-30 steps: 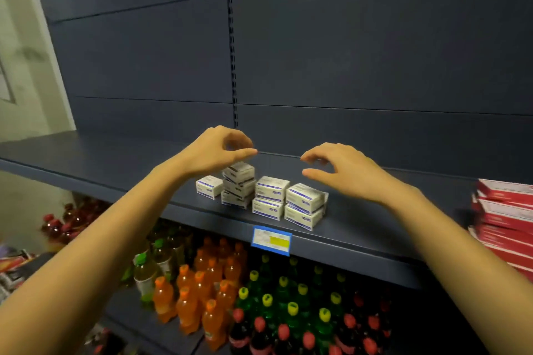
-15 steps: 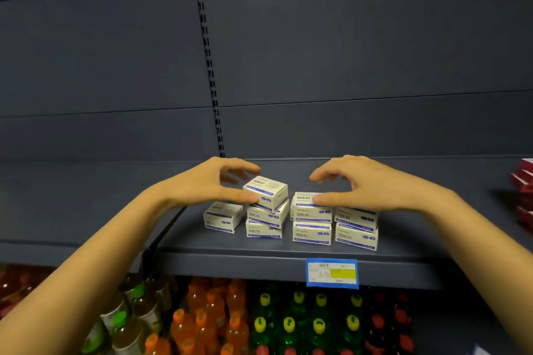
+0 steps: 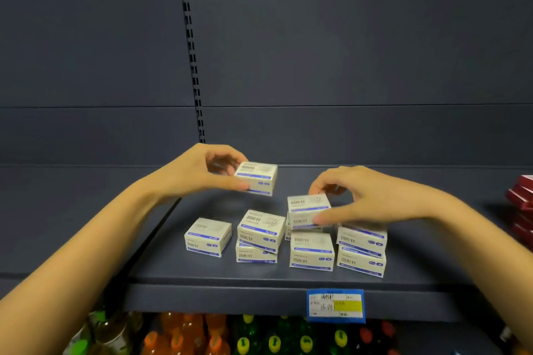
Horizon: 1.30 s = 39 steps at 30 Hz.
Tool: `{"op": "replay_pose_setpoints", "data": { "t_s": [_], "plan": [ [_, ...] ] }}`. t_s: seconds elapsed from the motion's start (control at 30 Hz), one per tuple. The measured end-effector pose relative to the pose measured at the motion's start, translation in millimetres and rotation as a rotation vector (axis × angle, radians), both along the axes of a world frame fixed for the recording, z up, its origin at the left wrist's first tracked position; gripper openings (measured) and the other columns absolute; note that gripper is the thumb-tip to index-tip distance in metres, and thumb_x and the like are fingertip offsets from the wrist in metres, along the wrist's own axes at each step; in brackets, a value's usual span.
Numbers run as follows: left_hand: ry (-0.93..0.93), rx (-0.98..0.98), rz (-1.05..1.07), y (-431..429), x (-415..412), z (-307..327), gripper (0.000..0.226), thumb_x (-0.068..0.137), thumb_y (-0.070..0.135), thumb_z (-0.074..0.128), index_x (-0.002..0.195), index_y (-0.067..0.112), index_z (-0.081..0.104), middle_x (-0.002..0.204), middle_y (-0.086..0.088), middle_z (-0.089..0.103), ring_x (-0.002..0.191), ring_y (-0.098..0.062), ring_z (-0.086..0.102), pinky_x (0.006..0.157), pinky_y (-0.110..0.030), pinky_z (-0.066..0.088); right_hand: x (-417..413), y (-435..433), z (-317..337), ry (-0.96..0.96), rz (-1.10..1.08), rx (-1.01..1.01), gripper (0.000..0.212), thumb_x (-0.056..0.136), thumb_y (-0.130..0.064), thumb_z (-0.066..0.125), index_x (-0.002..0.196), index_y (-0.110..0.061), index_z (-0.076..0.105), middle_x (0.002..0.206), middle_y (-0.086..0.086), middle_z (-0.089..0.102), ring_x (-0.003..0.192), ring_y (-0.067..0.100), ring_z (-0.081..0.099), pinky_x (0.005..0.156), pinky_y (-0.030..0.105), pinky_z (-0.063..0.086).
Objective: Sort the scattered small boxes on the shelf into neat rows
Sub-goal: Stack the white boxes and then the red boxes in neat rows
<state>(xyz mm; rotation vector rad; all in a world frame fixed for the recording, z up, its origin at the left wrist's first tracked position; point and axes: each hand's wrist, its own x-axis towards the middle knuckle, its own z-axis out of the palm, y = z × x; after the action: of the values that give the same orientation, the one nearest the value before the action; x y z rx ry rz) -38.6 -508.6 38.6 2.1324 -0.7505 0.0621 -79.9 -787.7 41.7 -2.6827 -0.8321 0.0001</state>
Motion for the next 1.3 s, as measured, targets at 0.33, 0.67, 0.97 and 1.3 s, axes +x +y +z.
{"op": "replay_pose_setpoints", "data": {
  "t_s": [0.33, 0.67, 0.97, 1.3],
  "plan": [
    [0.035, 0.035, 0.223, -37, 79, -29, 0.035, 0.067, 0.026, 0.080, 0.097, 0.012, 0.068, 0.083, 0.004, 0.068, 0.056, 0.003, 0.057, 0.058, -0.005, 0.043, 80, -12, 2, -0.062, -0.152, 0.210, 0.031, 0.080, -0.032, 0.069, 0.106, -0.017, 0.061, 0.102, -0.003, 0.065, 0.085, 0.014, 0.060, 0.079, 0.028, 0.049],
    [0.122, 0.138, 0.203, -44, 112, -54, 0.032, 0.071, 0.022, 0.078, 0.098, 0.010, 0.066, 0.091, -0.004, 0.069, 0.066, -0.006, 0.061, 0.060, -0.006, 0.048, 127, -18, -43, 0.017, -0.236, 0.111, 0.039, 0.077, -0.030, 0.073, 0.110, -0.015, 0.060, 0.106, 0.002, 0.065, 0.082, 0.010, 0.058, 0.075, 0.018, 0.048],
    [0.104, 0.136, 0.210, -57, 124, -53, 0.031, 0.069, 0.022, 0.080, 0.094, 0.010, 0.066, 0.087, -0.002, 0.065, 0.060, -0.003, 0.057, 0.054, 0.000, 0.043, 144, -12, -47, 0.025, -0.259, 0.212, 0.039, 0.075, -0.025, 0.075, 0.109, -0.015, 0.058, 0.107, 0.002, 0.063, 0.084, 0.009, 0.058, 0.072, 0.013, 0.048],
    [-0.154, 0.171, 0.320, -55, 94, -38, 0.056, 0.076, 0.032, 0.073, 0.123, 0.011, 0.054, 0.124, -0.004, 0.057, 0.108, -0.017, 0.056, 0.095, -0.026, 0.043, 124, -11, -34, -0.096, -0.230, 0.154, 0.047, 0.078, -0.031, 0.071, 0.120, -0.019, 0.055, 0.124, -0.001, 0.057, 0.111, 0.014, 0.054, 0.097, 0.028, 0.045]
  ]
}}
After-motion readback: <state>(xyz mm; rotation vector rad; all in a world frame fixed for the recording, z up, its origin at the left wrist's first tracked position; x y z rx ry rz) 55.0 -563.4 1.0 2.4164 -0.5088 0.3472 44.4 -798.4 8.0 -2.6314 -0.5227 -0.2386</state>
